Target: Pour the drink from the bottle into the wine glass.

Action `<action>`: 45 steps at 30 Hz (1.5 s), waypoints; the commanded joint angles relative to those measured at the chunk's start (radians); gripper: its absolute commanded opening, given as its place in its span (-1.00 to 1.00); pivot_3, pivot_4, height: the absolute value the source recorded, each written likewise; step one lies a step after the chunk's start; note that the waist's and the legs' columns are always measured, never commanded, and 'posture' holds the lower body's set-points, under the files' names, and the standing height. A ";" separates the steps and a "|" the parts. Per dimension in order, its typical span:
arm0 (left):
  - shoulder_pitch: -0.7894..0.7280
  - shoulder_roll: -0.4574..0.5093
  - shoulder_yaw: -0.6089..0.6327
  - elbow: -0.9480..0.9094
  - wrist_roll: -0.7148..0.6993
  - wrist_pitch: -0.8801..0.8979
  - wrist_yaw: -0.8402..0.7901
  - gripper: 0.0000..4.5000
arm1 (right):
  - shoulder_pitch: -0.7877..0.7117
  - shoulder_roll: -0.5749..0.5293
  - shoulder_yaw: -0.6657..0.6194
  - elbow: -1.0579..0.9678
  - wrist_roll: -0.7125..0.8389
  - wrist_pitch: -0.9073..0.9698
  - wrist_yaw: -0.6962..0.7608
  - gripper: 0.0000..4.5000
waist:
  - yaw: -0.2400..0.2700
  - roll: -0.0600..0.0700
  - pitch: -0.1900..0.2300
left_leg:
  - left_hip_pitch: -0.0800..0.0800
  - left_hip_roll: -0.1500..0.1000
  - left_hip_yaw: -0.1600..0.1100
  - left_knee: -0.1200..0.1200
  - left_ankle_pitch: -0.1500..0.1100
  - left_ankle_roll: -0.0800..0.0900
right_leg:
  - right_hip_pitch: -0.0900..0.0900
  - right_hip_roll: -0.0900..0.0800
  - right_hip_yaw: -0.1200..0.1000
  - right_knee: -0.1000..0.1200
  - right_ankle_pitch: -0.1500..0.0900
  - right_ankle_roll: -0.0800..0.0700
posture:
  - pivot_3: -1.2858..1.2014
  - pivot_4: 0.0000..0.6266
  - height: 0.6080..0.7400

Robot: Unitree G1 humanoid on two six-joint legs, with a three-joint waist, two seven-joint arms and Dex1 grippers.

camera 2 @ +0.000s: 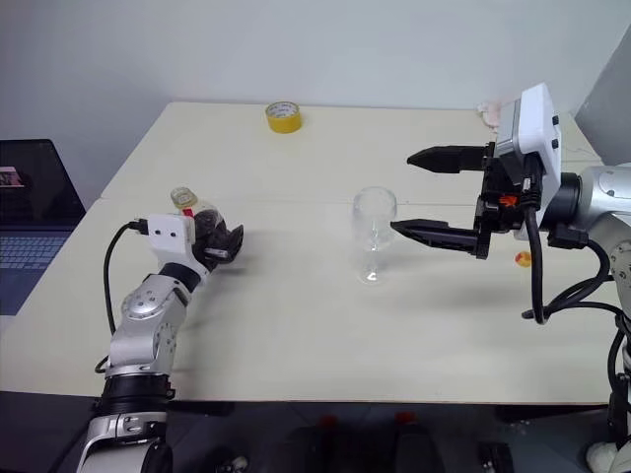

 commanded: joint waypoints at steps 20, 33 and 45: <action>-0.070 0.017 -0.009 -0.044 0.012 -0.069 -0.015 -0.56 | 0.054 -0.024 -0.054 -0.024 -0.014 0.003 -0.010 1.00 | -0.001 -0.001 0.000 | -0.008 0.000 -0.001 0.003 0.000 0.000 | -0.006 0.000 -0.002 0.001 0.001 0.000 | 0.03 -0.52 1.00; -0.323 0.056 -0.189 0.044 0.152 -0.210 -0.127 -0.56 | 0.321 0.028 -0.187 -0.046 -0.003 -0.026 -0.071 1.00 | -0.001 -0.001 0.001 | -0.013 -0.001 -0.004 0.008 0.000 0.000 | -0.007 0.000 -0.005 0.001 0.003 0.001 | 0.03 -0.52 1.00; -0.497 0.052 -0.312 0.256 0.309 -0.416 -0.139 -0.56 | 0.542 0.245 -0.284 -0.151 -0.027 -0.224 -0.179 1.00 | -0.003 -0.002 0.001 | -0.013 -0.002 -0.003 0.009 0.000 0.000 | -0.007 0.000 -0.004 0.002 0.003 0.001 | 0.03 -0.52 1.00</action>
